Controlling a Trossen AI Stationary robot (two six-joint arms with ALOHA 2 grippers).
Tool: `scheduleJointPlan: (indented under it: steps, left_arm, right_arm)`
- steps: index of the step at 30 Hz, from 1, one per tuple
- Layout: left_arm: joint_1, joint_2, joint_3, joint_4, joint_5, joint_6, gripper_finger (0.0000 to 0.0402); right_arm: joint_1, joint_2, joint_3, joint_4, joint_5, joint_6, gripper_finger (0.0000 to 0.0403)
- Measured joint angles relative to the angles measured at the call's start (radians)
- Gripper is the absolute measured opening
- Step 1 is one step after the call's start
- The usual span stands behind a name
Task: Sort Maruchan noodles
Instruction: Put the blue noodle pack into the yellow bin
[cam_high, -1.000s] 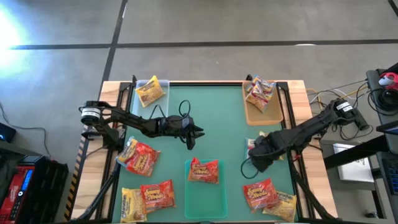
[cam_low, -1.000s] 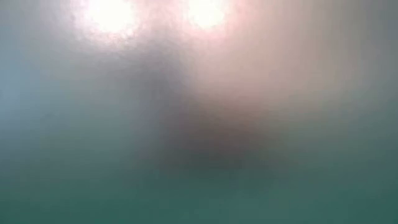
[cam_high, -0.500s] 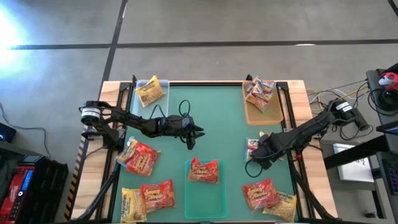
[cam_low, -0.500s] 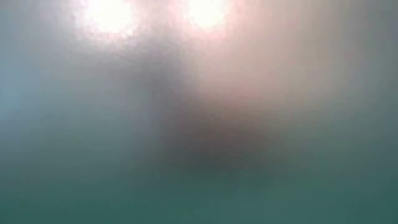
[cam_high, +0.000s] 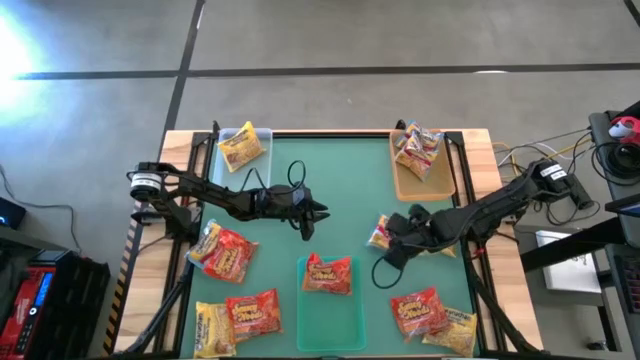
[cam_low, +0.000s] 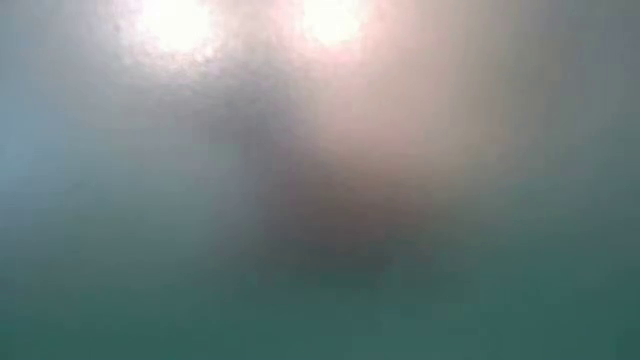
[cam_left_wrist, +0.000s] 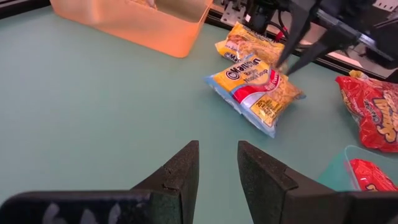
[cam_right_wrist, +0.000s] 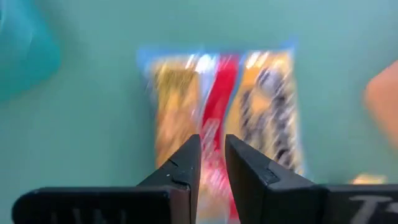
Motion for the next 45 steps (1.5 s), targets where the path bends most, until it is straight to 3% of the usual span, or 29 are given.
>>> scheduleJointPlan:
  steps: [5,9,21,27,39,42,45]
  left_arm:
    - [0.0,0.0,0.0,-0.001,0.0,0.01,0.0094]
    - [0.0,0.0,0.0,0.0,0.0,0.011,0.0094]
    - [0.0,0.0,0.0,0.0,0.0,0.012,0.0094]
    - [0.0,0.0,0.0,0.001,0.0,0.012,0.0094]
    - [0.0,0.0,0.0,0.008,-0.006,0.012,0.0094]
    - [0.0,0.0,0.0,0.008,-0.006,0.012,0.0094]
    - [0.0,0.0,0.0,0.007,-0.007,0.011,0.0094]
  right_arm:
    - [-0.005,0.0,0.004,-0.052,-0.218,0.065,0.0063]
    - [-0.004,0.0,-0.004,-0.076,-0.281,0.096,0.0063]
    - [-0.066,0.009,-0.033,-0.058,-0.216,0.074,0.0063]
    - [-0.079,0.074,-0.033,0.033,-0.193,-0.021,0.0063]
    - [-0.155,0.15,-0.033,0.412,0.129,-0.303,0.0063]
    - [-0.166,0.131,-0.02,0.412,0.121,-0.312,0.0063]
    - [-0.166,0.099,0.001,0.347,-0.019,-0.262,0.0063]
